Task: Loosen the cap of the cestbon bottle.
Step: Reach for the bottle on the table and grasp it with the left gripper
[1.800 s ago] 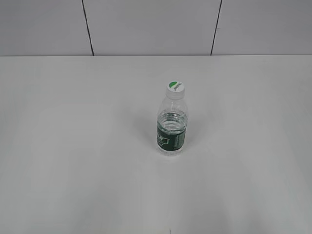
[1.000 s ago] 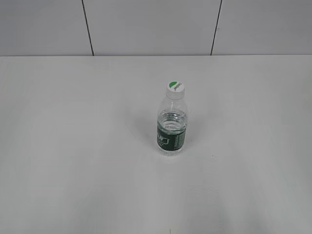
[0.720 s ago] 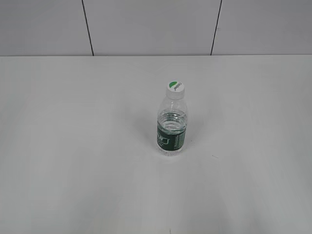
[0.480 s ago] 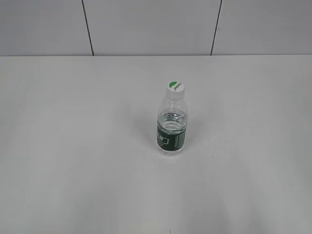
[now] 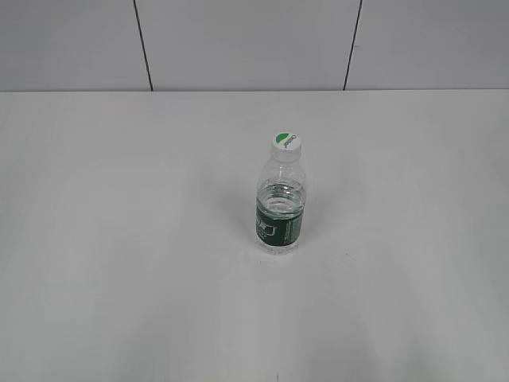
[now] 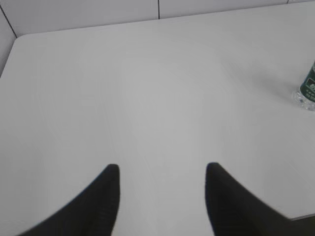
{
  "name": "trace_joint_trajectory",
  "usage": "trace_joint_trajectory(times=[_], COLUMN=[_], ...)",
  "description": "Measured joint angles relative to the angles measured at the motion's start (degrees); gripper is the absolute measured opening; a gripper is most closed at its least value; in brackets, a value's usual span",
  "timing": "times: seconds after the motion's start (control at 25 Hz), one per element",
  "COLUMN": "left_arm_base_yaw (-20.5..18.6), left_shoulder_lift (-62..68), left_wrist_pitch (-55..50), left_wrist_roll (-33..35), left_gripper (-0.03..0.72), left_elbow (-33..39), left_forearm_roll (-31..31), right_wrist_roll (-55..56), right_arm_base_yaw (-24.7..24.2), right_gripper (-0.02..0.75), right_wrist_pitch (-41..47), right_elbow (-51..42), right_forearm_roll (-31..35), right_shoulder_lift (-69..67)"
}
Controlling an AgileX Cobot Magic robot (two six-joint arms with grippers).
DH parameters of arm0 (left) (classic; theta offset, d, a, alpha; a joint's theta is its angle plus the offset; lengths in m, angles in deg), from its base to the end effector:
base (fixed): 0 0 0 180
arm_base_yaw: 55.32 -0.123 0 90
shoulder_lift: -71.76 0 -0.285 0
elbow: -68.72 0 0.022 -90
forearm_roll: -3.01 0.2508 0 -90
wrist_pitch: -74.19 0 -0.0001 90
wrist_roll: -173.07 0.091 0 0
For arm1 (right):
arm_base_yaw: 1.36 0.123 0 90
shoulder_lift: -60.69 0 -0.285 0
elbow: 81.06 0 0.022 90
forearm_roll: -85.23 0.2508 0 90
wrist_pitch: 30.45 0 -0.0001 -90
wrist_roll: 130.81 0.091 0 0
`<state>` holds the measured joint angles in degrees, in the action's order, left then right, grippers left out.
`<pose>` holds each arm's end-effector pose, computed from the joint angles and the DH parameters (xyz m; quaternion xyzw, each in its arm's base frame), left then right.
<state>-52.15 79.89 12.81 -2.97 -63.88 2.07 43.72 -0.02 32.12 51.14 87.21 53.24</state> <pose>-0.0068 -0.0009 0.2821 0.0534 0.8505 -0.0046 0.5232 -0.0087 0.0026 0.2785 -0.0520 0.8547 -0.0014 0.5166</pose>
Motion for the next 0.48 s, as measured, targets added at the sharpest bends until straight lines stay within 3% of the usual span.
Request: trace_joint_trajectory(times=[0.2,0.28,0.48], left_arm_base_yaw=[0.0,0.0,0.0], left_shoulder_lift=[3.4,4.56,7.19], left_wrist_pitch=[1.81,5.55,19.25], left_wrist_roll=[0.0,0.0,0.85], left_gripper=[0.581,0.603,0.568], left_elbow=[-0.77,-1.27,-0.95], left_forearm_roll=[0.0,0.0,-0.1], right_wrist_roll=[0.0,0.0,-1.62], right_arm_base_yaw=[0.0,0.0,0.0], right_gripper=[0.443,0.443,0.443], right_wrist_pitch=[-1.01,-3.68,-12.84], right_elbow=[0.74,1.35,1.6], right_forearm_roll=[0.12,0.12,0.23], right_shoulder_lift=[-0.96,-1.51,-1.89])
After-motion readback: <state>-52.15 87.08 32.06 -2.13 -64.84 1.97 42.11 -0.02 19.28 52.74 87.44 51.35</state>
